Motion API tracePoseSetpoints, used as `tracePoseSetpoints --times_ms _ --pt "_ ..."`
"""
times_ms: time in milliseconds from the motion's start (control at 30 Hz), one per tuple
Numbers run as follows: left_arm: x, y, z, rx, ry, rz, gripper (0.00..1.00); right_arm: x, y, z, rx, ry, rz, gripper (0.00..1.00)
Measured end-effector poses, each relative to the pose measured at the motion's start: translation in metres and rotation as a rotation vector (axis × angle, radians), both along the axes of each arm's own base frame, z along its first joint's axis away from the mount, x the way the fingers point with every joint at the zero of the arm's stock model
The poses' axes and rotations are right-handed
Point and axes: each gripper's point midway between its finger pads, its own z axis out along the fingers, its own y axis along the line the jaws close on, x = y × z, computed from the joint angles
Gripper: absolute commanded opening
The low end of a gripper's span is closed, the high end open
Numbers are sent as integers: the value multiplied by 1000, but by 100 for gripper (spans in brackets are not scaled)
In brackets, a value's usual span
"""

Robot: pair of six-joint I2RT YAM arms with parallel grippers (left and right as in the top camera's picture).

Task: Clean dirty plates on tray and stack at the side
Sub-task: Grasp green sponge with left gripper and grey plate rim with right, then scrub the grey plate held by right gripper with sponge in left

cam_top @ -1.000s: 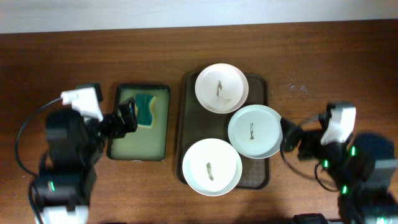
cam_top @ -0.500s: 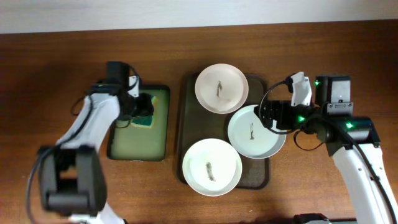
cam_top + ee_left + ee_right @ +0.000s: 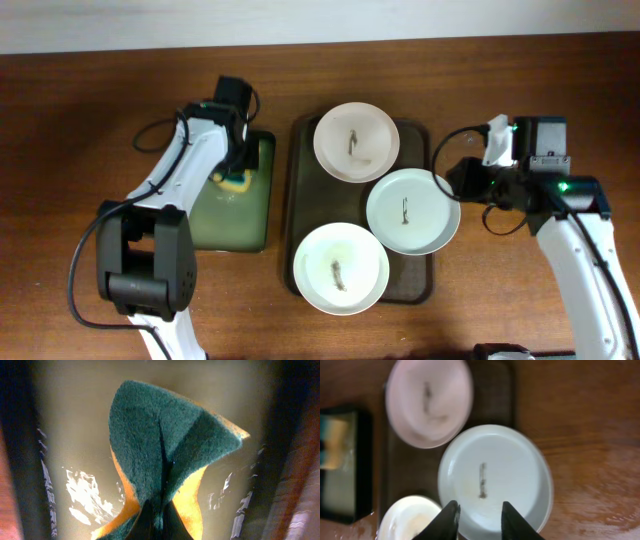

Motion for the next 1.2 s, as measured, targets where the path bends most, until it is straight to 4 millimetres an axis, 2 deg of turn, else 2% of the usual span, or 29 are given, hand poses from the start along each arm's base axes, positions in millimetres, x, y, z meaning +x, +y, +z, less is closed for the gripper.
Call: tracePoseSetpoints --times_ms 67,133,167,233,300,367,433,467,500,533,600,700,767,900,933,1067,1200 --pt "15 -21 38 -116 -40 -25 0 5 -29 -25 -10 82 -86 27" --pt "23 -45 63 -244 -84 -61 0 7 -42 -46 -9 139 -84 28" --pt "22 -58 70 -309 -84 -84 0 6 -45 -64 -8 193 -65 28" --pt "12 -83 74 -393 -55 -132 0 3 -45 -86 -12 259 -27 28" --pt "4 -112 76 -432 -46 -194 0 4 -47 -107 -19 313 -13 22" --pt "-6 -156 81 -463 -63 -291 0 1 -46 -128 -9 371 -1 19" --pt "-21 -191 83 -493 -56 -344 0 0 -43 -138 12 401 9 18" --pt "-29 -212 82 -512 -51 -369 0 -2 -42 -141 21 414 11 15" --pt "-33 -221 81 -524 -42 -371 0 -2 -41 -142 25 420 13 10" --pt "-45 -245 70 -530 -15 -412 0 -2 -39 -142 31 421 14 4" --pt "-58 -269 52 -535 24 -429 0 -3 -34 -142 40 422 35 4" --pt "-77 -290 29 -538 103 -395 0 1 -32 -142 42 409 23 4" --pt "-79 -305 16 -575 127 -390 0 2 -32 -142 45 409 11 4" --pt "-87 -334 -25 -630 187 -399 0 1 -29 -143 31 414 14 4" --pt "-88 -341 -27 -640 180 -406 0 1 -28 -143 18 416 19 4" --pt "-77 -341 -34 -539 79 -415 0 1 -19 -145 -26 420 49 4" --pt "-68 -328 -39 -332 -31 -408 0 1 -14 -145 -19 422 52 4"
